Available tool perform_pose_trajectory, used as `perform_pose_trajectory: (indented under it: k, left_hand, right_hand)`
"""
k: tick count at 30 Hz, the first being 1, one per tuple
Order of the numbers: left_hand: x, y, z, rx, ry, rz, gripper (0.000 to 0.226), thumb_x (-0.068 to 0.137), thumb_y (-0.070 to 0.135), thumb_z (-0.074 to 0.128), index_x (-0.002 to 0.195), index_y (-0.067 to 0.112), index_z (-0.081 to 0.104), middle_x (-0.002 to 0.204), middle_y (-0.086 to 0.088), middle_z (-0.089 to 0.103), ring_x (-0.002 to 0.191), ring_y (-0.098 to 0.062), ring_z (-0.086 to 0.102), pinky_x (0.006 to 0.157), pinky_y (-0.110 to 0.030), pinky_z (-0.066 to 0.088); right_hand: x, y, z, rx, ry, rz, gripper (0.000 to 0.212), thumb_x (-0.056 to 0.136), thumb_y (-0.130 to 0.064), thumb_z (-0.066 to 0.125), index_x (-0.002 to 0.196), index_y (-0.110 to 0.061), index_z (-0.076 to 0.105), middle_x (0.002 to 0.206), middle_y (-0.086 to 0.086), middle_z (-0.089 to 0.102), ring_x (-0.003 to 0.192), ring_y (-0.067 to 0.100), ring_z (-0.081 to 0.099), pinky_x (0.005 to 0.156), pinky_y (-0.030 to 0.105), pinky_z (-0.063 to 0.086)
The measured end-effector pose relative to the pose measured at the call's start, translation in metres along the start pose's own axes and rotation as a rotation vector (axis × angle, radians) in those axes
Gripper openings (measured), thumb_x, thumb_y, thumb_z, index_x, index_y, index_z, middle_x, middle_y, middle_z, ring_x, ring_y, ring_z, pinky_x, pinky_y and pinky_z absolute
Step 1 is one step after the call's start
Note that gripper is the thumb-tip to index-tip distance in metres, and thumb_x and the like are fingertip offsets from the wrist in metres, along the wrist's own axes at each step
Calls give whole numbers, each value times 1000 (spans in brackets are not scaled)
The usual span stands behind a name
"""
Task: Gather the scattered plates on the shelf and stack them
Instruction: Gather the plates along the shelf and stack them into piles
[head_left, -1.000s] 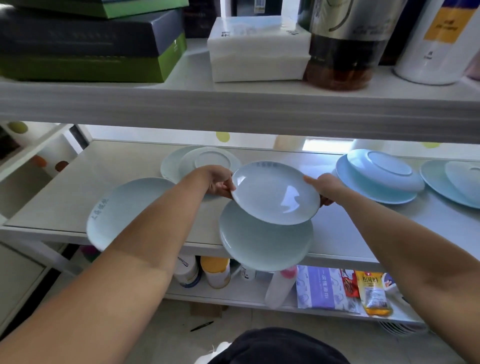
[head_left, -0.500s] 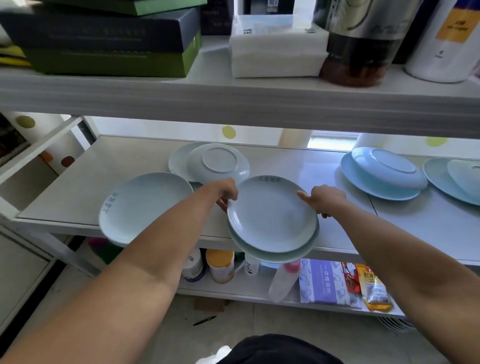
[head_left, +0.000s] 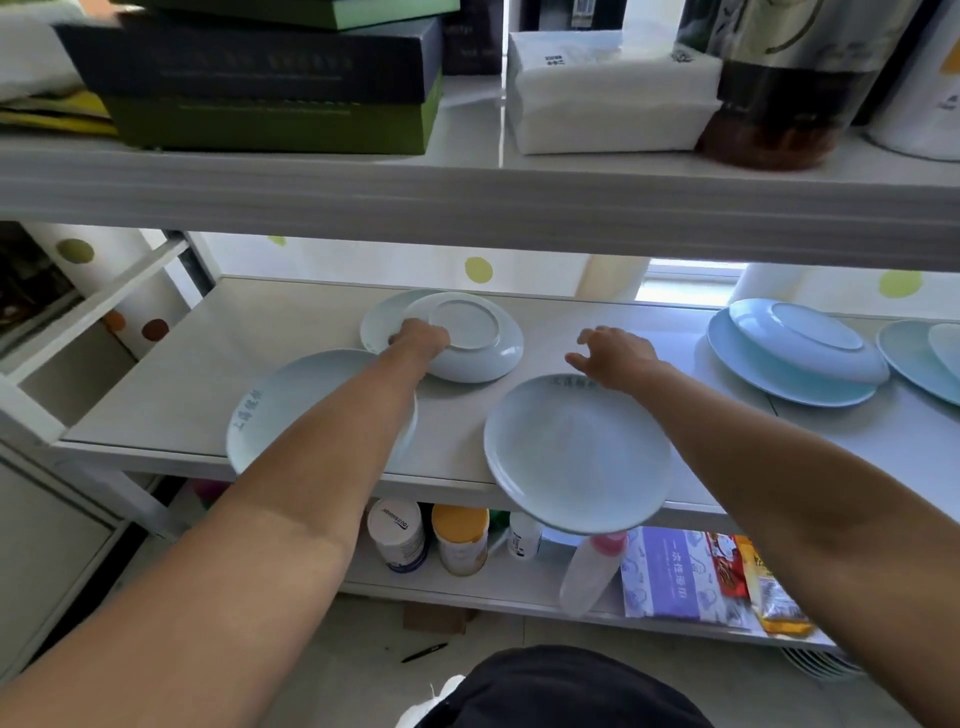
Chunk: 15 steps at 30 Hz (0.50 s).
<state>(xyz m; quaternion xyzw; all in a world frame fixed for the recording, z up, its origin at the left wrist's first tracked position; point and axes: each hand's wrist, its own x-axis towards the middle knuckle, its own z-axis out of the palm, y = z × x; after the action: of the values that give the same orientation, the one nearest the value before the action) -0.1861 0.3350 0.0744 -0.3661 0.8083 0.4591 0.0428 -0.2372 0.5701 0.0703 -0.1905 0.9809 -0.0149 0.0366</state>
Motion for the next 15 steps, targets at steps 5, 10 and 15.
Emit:
perform_pose_trajectory:
  k: [5, 10, 15]
  left_hand:
    - [-7, 1, -23, -337, -96, 1, 50, 93, 7, 51, 142, 4, 39, 142, -15, 43, 101, -24, 44, 83, -30, 41]
    - [5, -5, -35, -548, -173, -97, 53, 93, 7, 50, 143, 5, 33, 120, -7, 33, 114, -23, 39, 100, -32, 38]
    - [19, -7, -47, -641, -213, -190, 45, 88, 7, 50, 131, 10, 37, 137, -13, 48, 121, -24, 53, 100, -30, 43]
  right_hand:
    - [21, -56, 1, 53, -33, -143, 58, 93, -38, 51, 145, -18, 34, 149, 2, 39, 137, 22, 37, 106, 38, 36]
    - [40, -101, 10, 19, -76, -254, 74, 89, -37, 59, 150, -13, 23, 156, 1, 27, 142, 22, 30, 112, 37, 31]
    - [57, -124, 21, -20, -127, -258, 87, 86, -42, 63, 151, -8, 17, 158, 6, 20, 146, 23, 22, 117, 37, 24]
